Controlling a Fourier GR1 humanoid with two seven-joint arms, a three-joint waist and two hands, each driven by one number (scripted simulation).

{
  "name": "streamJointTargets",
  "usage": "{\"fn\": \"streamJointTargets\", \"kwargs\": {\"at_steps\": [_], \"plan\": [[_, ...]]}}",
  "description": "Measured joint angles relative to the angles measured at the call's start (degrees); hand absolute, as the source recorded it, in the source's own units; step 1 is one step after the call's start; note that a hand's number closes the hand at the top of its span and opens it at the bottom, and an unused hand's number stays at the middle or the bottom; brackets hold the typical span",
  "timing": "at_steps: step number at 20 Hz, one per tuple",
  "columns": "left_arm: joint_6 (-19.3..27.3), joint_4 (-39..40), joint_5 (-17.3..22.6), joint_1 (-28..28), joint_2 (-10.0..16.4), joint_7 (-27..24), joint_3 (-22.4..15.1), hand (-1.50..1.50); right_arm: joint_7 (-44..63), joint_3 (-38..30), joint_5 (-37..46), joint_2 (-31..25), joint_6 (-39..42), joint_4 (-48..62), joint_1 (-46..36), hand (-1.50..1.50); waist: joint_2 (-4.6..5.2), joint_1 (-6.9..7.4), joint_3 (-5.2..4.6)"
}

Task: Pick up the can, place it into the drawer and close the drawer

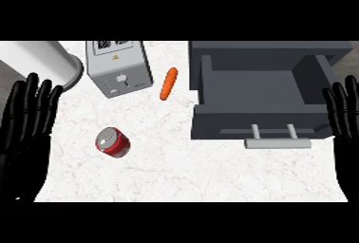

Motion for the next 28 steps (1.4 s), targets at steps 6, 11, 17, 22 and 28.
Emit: {"fn": "streamJointTargets", "kwargs": {"at_steps": [6,11,17,22,28], "plan": [[6.4,2.3,-7.5,-3.0,-2.8,-0.4,-5.8,-1.5,-2.6,0.5,0.4,0.8,-0.1,0.8,-1.1,-1.5,-0.21,0.22,0.64],[13.4,4.8,-12.7,0.3,-3.8,11.4,-8.6,-1.5,5.9,-0.4,0.0,0.8,-1.1,2.1,1.9,-1.5,-0.23,0.24,0.81],[20.5,2.3,-20.1,-1.2,-4.2,24.5,-15.5,-1.5,9.7,-1.6,-1.4,0.1,-0.2,0.7,4.7,-1.5,-0.33,0.3,0.83],[22.4,-1.0,-22.2,-0.7,-4.3,29.9,-17.3,-1.5,7.6,-2.7,-2.7,0.0,1.9,0.0,8.7,-1.5,-0.35,0.36,0.81],[24.1,-0.9,-21.9,0.7,-4.2,30.2,-16.7,-1.5,6.5,-4.2,-3.6,0.3,3.1,0.0,10.5,-1.5,-0.33,0.39,0.79]]}}
